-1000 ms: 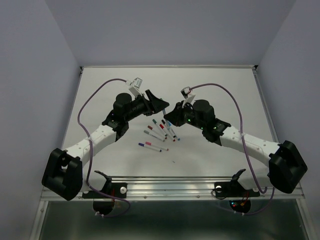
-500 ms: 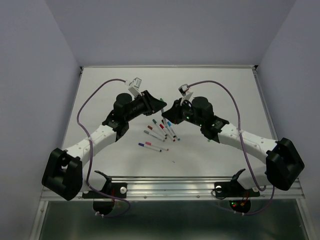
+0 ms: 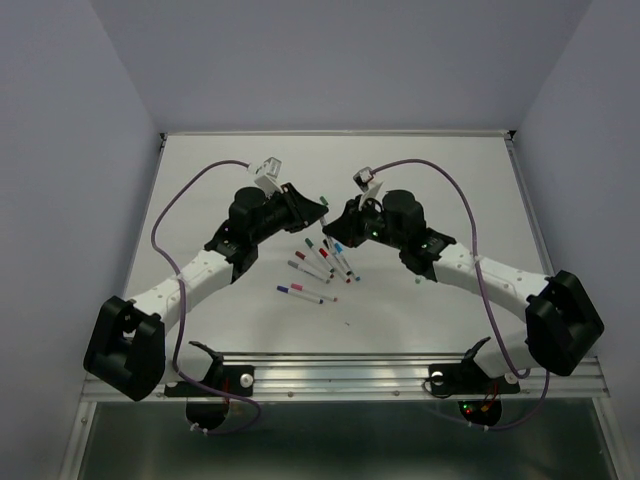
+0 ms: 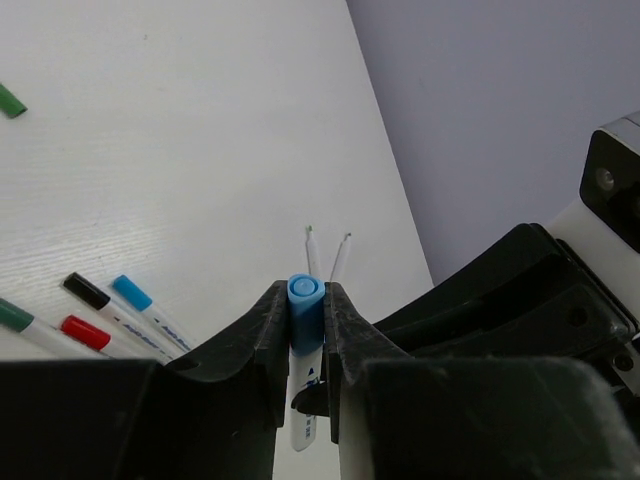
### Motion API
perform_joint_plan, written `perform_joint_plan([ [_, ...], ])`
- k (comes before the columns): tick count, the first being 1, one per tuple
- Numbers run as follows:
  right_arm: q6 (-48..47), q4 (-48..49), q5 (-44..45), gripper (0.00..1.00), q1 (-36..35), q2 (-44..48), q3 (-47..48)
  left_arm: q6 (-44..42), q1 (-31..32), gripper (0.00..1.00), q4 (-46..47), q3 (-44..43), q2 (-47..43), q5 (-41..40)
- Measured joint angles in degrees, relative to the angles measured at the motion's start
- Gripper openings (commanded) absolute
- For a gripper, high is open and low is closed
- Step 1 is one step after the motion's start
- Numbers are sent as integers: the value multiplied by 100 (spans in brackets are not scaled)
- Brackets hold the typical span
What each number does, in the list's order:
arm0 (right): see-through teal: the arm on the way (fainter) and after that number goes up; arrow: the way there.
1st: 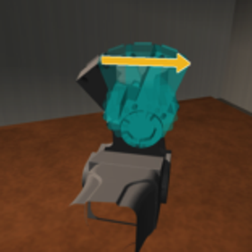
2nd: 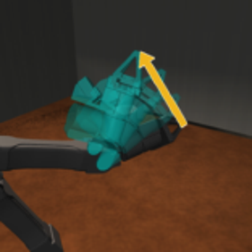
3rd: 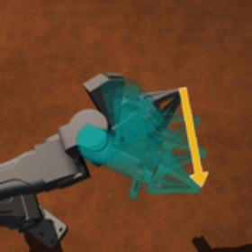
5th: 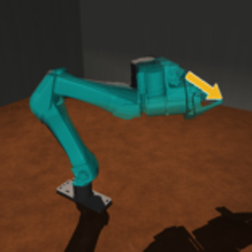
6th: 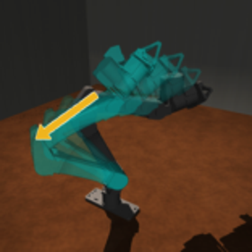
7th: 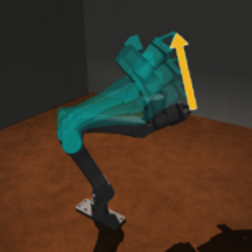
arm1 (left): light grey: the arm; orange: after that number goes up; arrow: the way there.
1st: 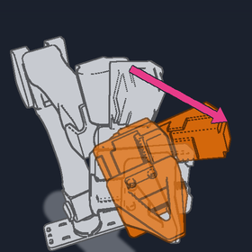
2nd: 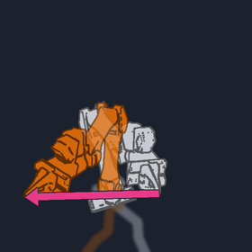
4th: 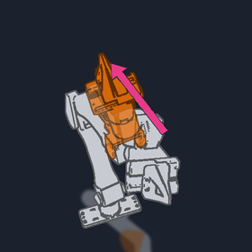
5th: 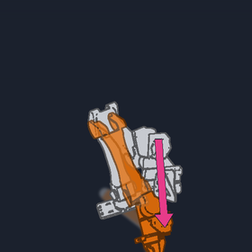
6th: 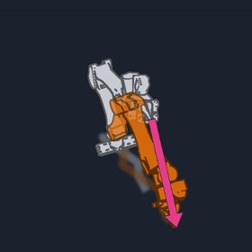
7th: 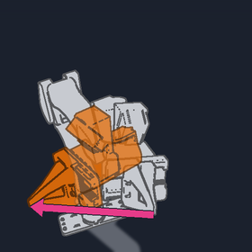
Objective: Open the pen caps
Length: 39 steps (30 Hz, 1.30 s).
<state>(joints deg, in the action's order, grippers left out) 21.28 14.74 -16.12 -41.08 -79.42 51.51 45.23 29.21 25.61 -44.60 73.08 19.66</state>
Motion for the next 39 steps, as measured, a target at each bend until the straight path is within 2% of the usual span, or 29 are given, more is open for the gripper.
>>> perform_joint_plan([
  [7,-199,-74,-455,1,68,-422,4,74,68,0,-732,-52,66,-719],
  [11,-205,157,-315,1,-68,-127,-529,203,92,0,-1467,-428,391,-721],
  [18,435,-557,-1552,1,-942,420,-1652,400,-844,0,-588,-1403,776,-2013],
  [22,671,-841,-1353,1,-922,439,-1794,516,-1012,0,-243,-1508,741,-2124],
  [23,688,-866,-1211,3,-911,470,-1784,529,-1016,0,-212,-1506,741,-2068],
  [25,658,-977,-955,19,-898,518,-1685,542,-1014,0,-190,-1482,739,-1937],
  [26,590,-1025,-721,39,-874,533,-1537,544,-1012,0,-153,-1438,730,-1873],
  [28,492,-1043,-387,47,-831,540,-1266,555,-1003,0,-144,-1259,651,-1759],
  [29,428,-1054,-140,57,-787,540,-1054,562,-994,0,-138,-1165,608,-1718],
  [30,398,-1049,20,61,-739,540,-881,568,-981,0,-146,-1075,568,-1683],
  [35,-81,-955,807,68,-525,197,326,575,-811,0,-212,-667,354,-1462],
  [39,-424,-925,988,68,-415,-269,1005,595,-605,0,-247,-557,208,-1349],
])
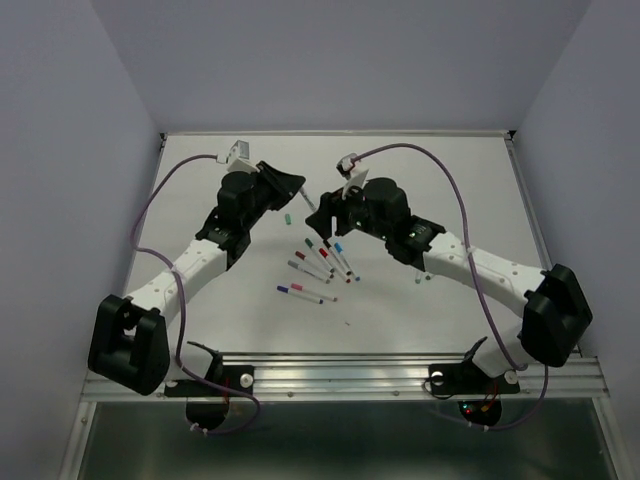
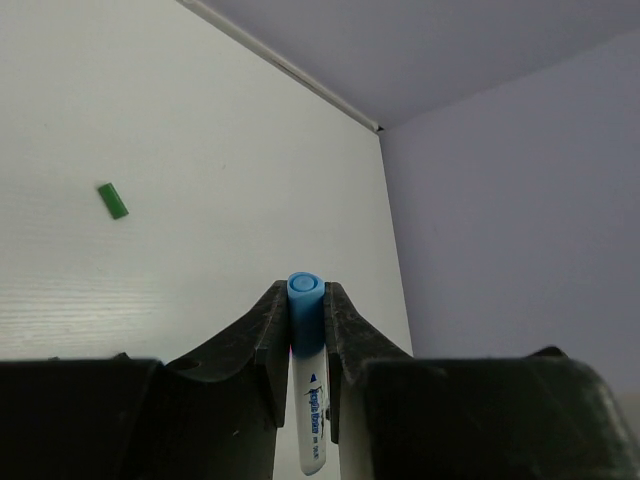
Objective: Open the pen caps
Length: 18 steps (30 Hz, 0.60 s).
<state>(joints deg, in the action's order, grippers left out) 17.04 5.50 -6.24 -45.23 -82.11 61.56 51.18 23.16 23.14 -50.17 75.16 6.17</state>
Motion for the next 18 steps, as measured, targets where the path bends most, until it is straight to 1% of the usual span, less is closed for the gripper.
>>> perform_joint_plan([
  [4,-275,-2,2,68,70,-560,533,39,160,0,0,90,-136,144],
  [5,-326,-4,2,57,101,-682,625,42,175,0,-11,103,-157,177],
  [6,-365,-9,2,42,107,-767,693,46,190,0,-17,109,-179,188],
  [7,-409,-28,2,16,127,-892,785,46,192,0,-24,109,-205,201],
  [8,-476,-35,0,16,142,-973,852,44,195,0,-24,109,-229,208],
  [9,-461,-46,-22,1,157,-1058,931,42,195,0,-22,111,-262,199],
  [14,-522,-55,-278,1,177,-1128,1023,28,197,0,-70,162,-387,59],
  [18,-404,136,-498,1,177,-881,553,39,227,0,-238,144,-334,162],
])
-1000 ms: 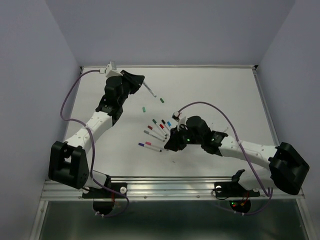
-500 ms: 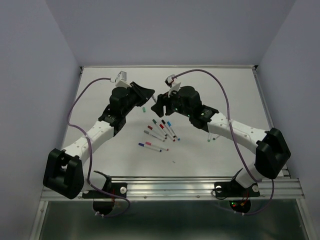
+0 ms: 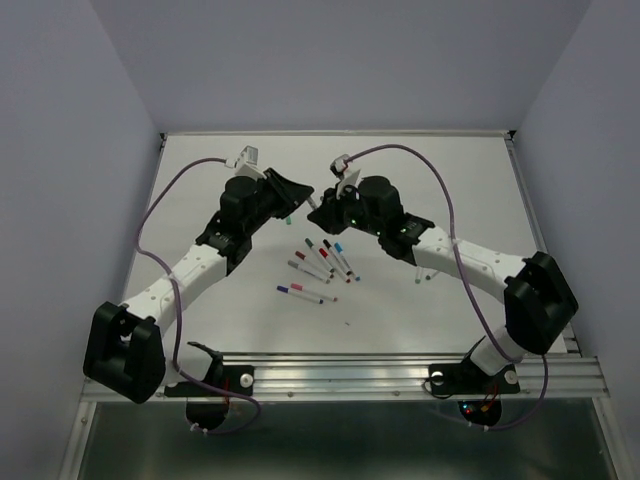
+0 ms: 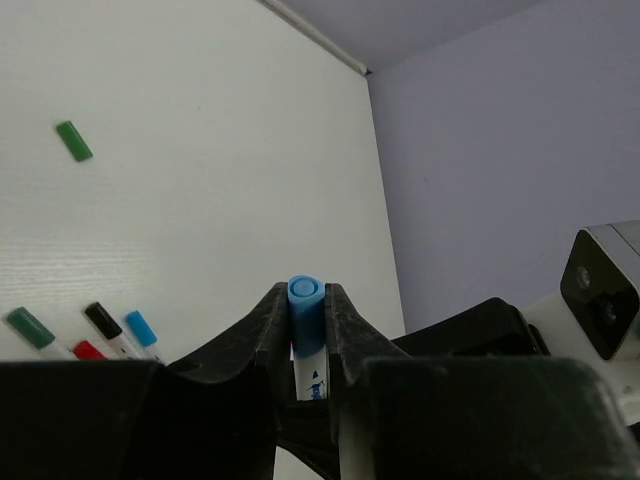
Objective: Open the pen caps
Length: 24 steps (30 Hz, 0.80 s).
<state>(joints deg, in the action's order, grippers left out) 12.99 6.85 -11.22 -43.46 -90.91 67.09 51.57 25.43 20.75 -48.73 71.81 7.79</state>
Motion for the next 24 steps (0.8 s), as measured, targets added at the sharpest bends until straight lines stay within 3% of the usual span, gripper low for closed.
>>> perform_joint_plan([
  [4,452,785,-129,1,103,601,-1185,68,-9,0,-354,-190,332,774],
  [7,925,706,-531,1,81,1484,-2527,-11,-413,0,-308,-476,649,297],
  [11,1322,470,-807,1,-7,2033,-3421,-101,-1250,0,-203,-973,977,-308],
  [15,1591,354,-811,1,-9,2363,-3641,-162,-1360,0,-107,-1091,1008,-420],
  [19,1746,114,-162,1,70,2487,-3550,-221,-1353,0,-170,-1091,1071,-374],
  [24,2107,-352,868,1,748,2124,-3204,-424,-1353,0,-942,-1093,1316,-431],
])
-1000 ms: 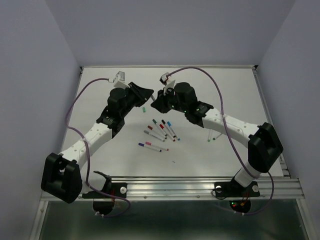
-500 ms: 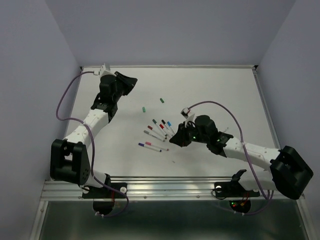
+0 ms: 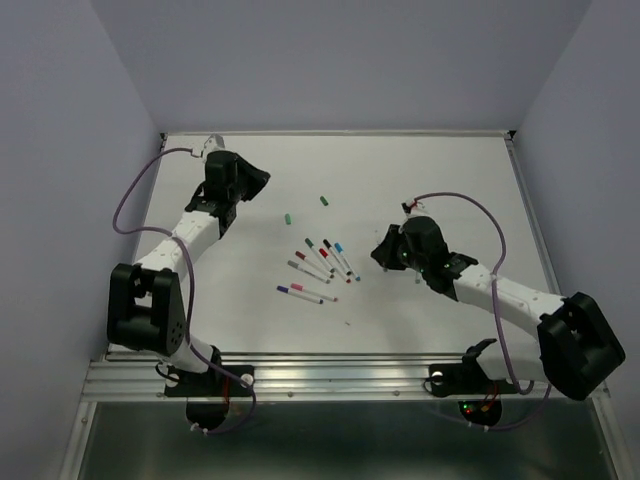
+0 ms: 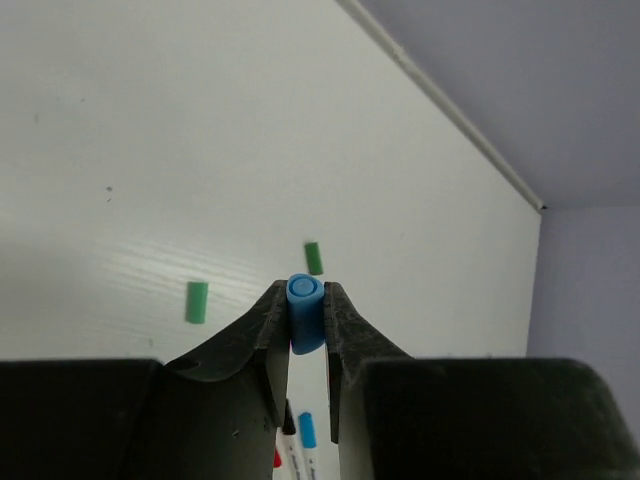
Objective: Open the pen caps
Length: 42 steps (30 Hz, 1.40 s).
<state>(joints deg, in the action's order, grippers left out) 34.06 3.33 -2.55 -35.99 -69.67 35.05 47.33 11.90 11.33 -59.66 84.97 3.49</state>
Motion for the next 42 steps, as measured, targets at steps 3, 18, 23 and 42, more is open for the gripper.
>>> perform_joint_plan([
  [3,118,-291,809,1,337,-424,208,-129,11,0,-457,0,282,-35],
  [18,66,-1108,2175,17,706,-1604,605,-540,337,9,-1897,-498,1825,-144],
  [23,81,-1233,2308,26,706,-1609,605,-555,496,19,-2079,-798,2026,-273],
  [42,-411,-1676,2092,74,706,-592,636,-603,564,75,-2535,-876,2079,-398],
])
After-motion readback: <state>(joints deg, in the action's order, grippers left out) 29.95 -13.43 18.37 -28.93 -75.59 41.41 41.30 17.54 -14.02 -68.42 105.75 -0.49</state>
